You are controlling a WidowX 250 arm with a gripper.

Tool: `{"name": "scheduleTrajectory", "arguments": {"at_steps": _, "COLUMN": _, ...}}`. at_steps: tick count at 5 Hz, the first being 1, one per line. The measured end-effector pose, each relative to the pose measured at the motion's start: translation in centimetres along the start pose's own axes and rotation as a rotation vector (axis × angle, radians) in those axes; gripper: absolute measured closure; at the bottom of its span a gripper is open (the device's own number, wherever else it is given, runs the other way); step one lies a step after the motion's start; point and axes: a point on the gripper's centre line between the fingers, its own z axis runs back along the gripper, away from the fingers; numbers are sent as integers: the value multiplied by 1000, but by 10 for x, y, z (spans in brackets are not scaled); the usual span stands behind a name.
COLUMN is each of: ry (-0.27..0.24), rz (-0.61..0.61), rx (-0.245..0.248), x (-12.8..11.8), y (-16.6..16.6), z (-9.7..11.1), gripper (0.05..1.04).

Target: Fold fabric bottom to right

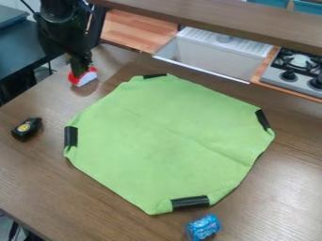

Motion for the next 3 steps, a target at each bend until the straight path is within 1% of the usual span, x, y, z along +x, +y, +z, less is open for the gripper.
{"name": "scheduleTrajectory", "arguments": {"at_steps": 1, "ry": 32, "rz": -3, "rx": -18, "x": -5, "y": -5, "z": -10, "gripper": 83}}
{"name": "scheduleTrajectory", "arguments": {"at_steps": 2, "ry": 51, "rz": -5, "rx": -48, "x": 10, "y": -14, "z": -17, "gripper": 83}}
{"name": "scheduleTrajectory", "arguments": {"at_steps": 3, "ry": 45, "rz": -8, "rx": -53, "x": 28, "y": -20, "z": -19, "gripper": 83}}
